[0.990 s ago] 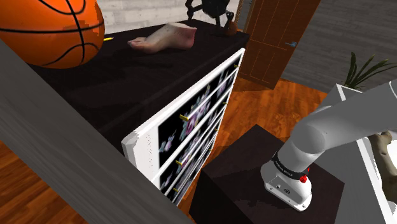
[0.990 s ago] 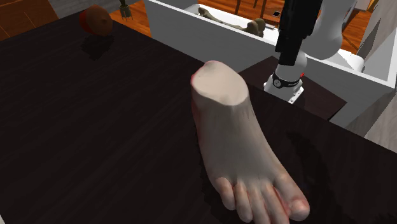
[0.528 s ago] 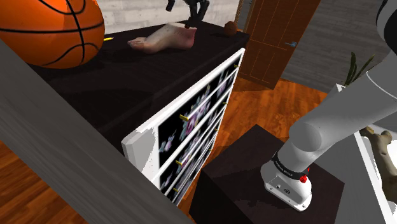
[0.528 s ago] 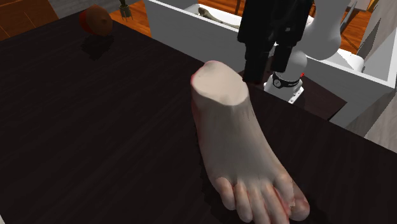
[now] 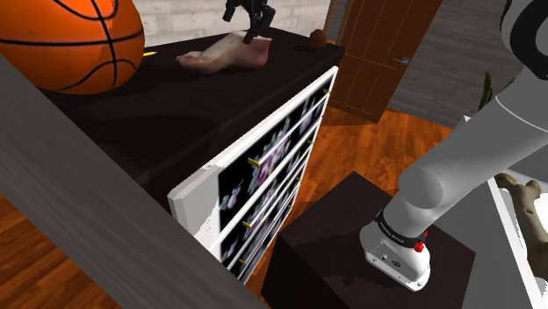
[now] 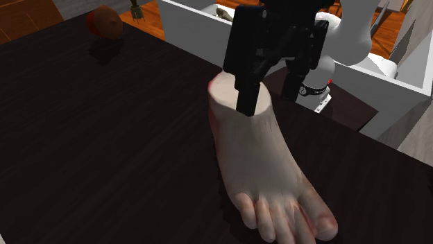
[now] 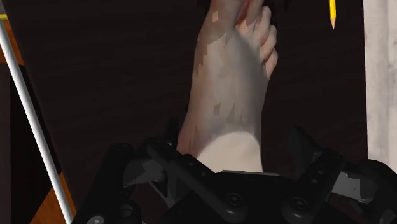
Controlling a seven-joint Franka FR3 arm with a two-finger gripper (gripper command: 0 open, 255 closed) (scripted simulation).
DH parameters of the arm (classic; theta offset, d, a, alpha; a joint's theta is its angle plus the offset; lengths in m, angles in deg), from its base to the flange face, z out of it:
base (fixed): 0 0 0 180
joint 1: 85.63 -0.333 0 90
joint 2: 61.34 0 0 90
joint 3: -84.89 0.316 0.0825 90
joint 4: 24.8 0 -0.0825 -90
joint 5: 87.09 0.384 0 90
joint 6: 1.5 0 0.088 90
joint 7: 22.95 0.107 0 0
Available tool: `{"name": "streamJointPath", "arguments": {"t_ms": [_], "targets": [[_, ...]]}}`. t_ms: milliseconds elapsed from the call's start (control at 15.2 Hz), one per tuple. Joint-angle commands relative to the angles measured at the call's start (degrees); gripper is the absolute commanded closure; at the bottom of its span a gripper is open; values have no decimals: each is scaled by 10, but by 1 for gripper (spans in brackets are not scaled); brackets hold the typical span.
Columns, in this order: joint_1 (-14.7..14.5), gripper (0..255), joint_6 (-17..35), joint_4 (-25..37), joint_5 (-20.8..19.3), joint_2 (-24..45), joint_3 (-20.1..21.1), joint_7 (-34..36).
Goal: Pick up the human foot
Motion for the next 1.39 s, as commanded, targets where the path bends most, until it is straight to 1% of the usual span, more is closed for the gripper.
{"name": "streamJointPath", "arguments": {"t_ms": [0,132,198,792,1320], "targets": [[-1,0,16,-19,3,-3,0,-4],[-1,0,20,-24,4,-3,0,-6],[-1,255,20,-24,5,-4,0,-5],[-1,255,20,-24,4,-3,0,-6],[2,255,-40,53,-10,12,1,14]]}}
